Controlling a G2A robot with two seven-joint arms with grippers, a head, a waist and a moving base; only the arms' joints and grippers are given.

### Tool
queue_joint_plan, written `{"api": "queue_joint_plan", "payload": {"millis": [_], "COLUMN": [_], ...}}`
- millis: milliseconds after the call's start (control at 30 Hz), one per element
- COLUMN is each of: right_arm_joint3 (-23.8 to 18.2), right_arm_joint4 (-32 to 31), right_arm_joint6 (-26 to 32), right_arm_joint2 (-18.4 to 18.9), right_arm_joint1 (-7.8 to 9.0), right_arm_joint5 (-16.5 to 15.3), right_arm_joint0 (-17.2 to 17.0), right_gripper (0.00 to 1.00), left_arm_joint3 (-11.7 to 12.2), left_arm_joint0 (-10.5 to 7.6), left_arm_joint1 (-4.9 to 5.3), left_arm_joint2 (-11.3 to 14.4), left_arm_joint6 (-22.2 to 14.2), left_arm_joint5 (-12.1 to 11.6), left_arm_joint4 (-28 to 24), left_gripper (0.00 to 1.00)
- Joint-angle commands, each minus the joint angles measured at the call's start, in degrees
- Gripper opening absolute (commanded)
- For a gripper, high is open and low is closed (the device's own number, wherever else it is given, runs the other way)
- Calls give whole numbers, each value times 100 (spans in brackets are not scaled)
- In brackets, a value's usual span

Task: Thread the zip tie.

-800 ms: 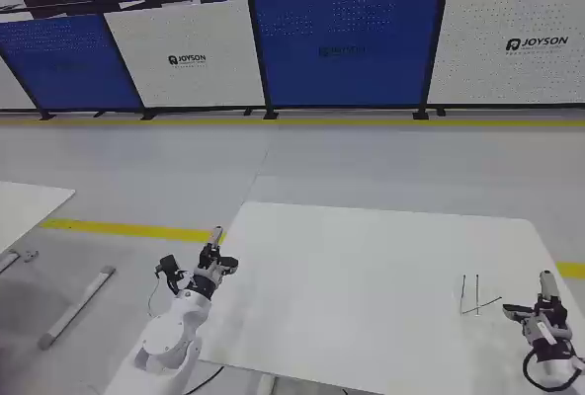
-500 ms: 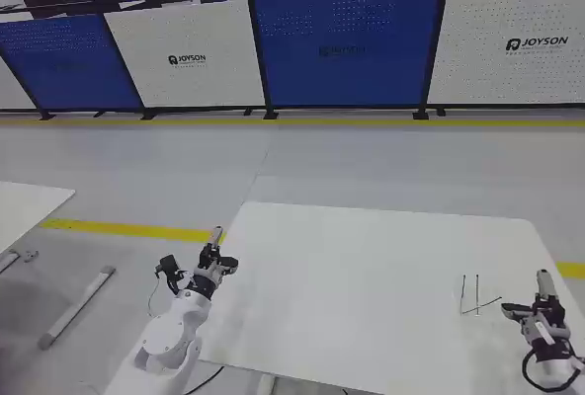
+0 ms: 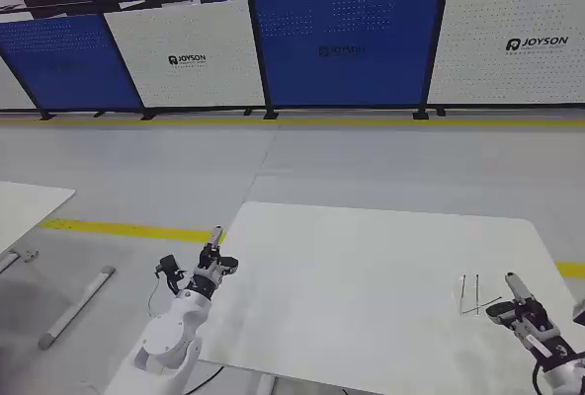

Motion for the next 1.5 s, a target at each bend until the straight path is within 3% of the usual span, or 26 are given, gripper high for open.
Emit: {"api": "queue_joint_plan", "payload": {"millis": [0,333,533,600,800,867,1300,1467], "right_arm_joint3": [-3,-1,185,339,864,1090,1090,1225], "right_arm_joint4": [3,-41,-184,-118,-723,-804,-804,-761], "right_arm_joint6": [-13,50,1947,2719,3885,3896,3896,4974], "right_arm_joint2": [-4,-12,282,356,256,213,213,408], "right_arm_joint1": [-1,4,163,229,383,400,400,524], "right_arm_joint5": [0,20,213,410,566,716,716,460], "right_arm_joint0": [-2,1,406,696,1452,1672,1672,2051], "right_gripper": [100,100,100,100,100,100,100,100], "left_arm_joint3": [0,0,0,0,0,0,0,0], "left_arm_joint0": [0,0,0,0,0,0,0,0], "left_arm_joint1": [0,0,0,0,0,0,0,0], "left_arm_joint2": [0,0,0,0,0,0,0,0], "left_arm_joint6": [0,0,0,0,0,0,0,0], "left_arm_joint5": [0,0,0,0,0,0,0,0], "left_arm_joint4": [0,0,0,0,0,0,0,0], "left_gripper": [100,100,100,100,100,100,100,100]}}
